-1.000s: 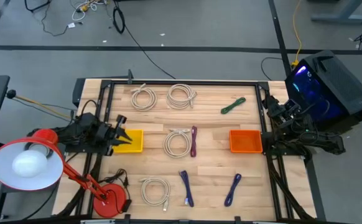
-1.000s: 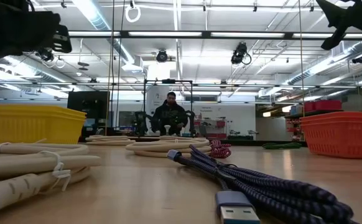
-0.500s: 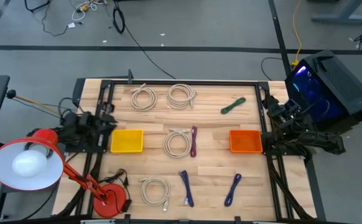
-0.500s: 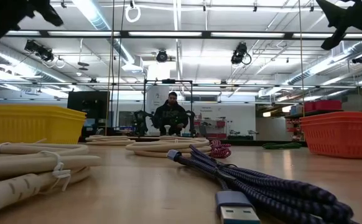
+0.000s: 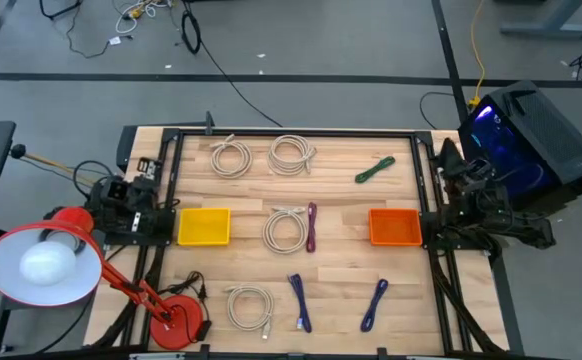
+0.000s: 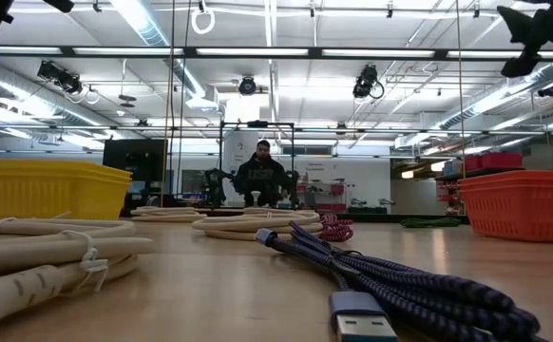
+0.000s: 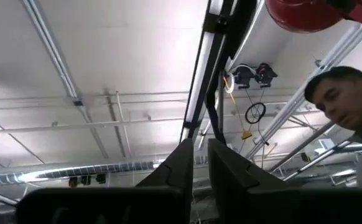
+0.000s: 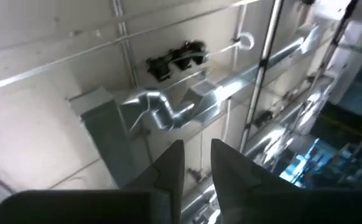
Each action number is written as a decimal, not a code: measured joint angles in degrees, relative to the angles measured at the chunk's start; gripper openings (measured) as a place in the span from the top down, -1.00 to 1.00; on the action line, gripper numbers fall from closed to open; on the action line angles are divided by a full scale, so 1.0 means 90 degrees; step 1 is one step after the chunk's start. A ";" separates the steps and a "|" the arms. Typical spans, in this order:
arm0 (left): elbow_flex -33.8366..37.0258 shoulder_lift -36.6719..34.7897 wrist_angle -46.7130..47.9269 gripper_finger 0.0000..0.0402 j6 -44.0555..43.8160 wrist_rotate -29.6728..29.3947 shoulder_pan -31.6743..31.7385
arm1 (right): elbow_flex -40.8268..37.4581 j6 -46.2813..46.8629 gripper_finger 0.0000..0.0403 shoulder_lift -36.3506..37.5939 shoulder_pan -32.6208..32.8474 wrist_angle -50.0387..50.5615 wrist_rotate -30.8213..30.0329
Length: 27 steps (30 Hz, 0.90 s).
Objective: Pick & Place USB Port
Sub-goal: Put the black and green charger cable into the orange bin
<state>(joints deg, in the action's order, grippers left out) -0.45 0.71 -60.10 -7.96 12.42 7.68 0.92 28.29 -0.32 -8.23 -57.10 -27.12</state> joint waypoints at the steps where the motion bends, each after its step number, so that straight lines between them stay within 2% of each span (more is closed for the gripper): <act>1: 0.0000 0.0000 -0.0012 0.74 0.0003 -0.0037 0.0002 | 0.0064 0.0034 0.60 0.0000 0.0000 0.0102 0.0296; 3: 0.0000 0.0000 -0.0072 0.74 -0.0004 -0.0238 0.0000 | 0.0593 -0.0162 0.60 -0.0150 0.0003 0.0619 0.0660; 5: -0.0011 0.0000 -0.0113 0.74 -0.0049 -0.0732 0.0000 | 0.1473 -0.0735 0.60 -0.0499 0.0002 0.1526 0.0921; 8: -0.0072 0.0002 -0.0090 0.74 -0.0185 -0.1538 0.0002 | 0.3345 -0.1893 0.60 -0.1610 0.0002 0.3231 0.1429; 9: -0.0075 0.0000 -0.0109 0.74 -0.0176 -0.1790 0.0002 | 0.4063 -0.2223 0.60 -0.2104 0.0002 0.4171 0.1414; 12: -0.0075 0.0000 -0.0051 0.74 0.0089 -0.2731 0.0000 | 0.6085 -0.2690 0.60 -0.3835 0.0000 0.7630 0.0490; 14: -0.0075 0.0000 -0.0045 0.74 0.0234 -0.3082 0.0002 | 0.7288 -0.2855 0.59 -0.5002 -0.0001 0.9462 0.0083; 16: -0.0075 0.0000 0.0068 0.74 0.0291 -0.3185 0.0002 | 0.8273 -0.3077 0.55 -0.6137 -0.0039 1.0744 -0.0160; 21: -0.0080 0.0001 0.0372 0.74 0.0076 -0.3134 0.0002 | 0.9999 -0.4238 0.34 -0.8191 -0.0445 1.2335 -0.0702; 23: -0.0085 0.0000 0.0527 0.74 -0.0173 -0.3026 0.0002 | 1.0352 -0.4527 0.23 -0.8804 -0.0673 1.2989 -0.0873; 27: -0.0085 0.0002 0.1071 0.74 -0.0592 -0.2588 0.0002 | 1.0508 -0.4736 0.02 -0.9587 -0.1150 1.4118 -0.0705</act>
<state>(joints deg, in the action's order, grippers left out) -1.21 0.73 -50.46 -13.29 -10.87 7.70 95.49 -14.33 -86.60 -18.58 69.96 -33.47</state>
